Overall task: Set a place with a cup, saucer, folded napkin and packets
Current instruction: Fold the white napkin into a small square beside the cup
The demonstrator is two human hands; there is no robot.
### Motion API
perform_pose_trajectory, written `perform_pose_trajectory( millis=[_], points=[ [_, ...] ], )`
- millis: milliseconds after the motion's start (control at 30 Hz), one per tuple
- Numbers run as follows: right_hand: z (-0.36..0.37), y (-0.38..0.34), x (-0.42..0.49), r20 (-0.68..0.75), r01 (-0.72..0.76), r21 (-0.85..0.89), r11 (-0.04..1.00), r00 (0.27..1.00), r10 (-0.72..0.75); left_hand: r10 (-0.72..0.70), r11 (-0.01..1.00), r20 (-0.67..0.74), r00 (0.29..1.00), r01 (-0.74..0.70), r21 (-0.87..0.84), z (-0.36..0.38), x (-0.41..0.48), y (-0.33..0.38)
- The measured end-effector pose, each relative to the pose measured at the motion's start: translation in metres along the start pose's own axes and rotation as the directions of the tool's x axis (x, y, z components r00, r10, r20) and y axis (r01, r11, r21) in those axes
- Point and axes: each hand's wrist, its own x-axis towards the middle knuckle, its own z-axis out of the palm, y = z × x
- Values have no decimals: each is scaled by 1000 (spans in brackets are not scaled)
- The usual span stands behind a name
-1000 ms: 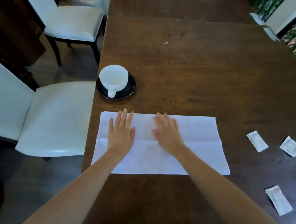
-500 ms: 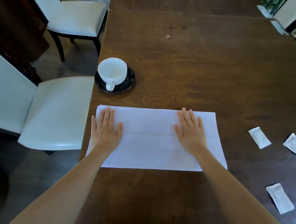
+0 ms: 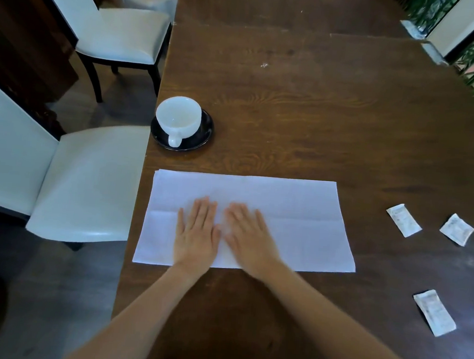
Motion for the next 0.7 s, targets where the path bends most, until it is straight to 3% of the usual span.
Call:
perform_pose_trajectory(
  millis=[100,200,433,500,567,633,700],
  points=[
    [8,-4,-7,93,-72,19,997,993,70,-139,990,1,990,139,-10,2,-8,-21],
    [15,32,-22,57,-175,29,984,983,173,-214,977,-24,977,213,-29,-3,-20,-49],
    [1,105,-63,111,-382,36,923,920,376,-203,978,50,978,205,-43,-13,-31,-72],
    [-5,114,-69,143,-375,8,927,918,370,-110,994,83,991,109,12,-15,-35,-82],
    [-12,117,-69,180,-348,-45,936,919,350,96,982,98,991,-110,151,-21,-43,-94],
    [-19,111,-67,191,-322,-121,939,921,340,289,918,103,952,-306,252,-28,-52,-102],
    [-24,97,-67,196,-258,-159,953,938,287,388,856,127,913,-408,318,-30,-61,-106]
  ],
)
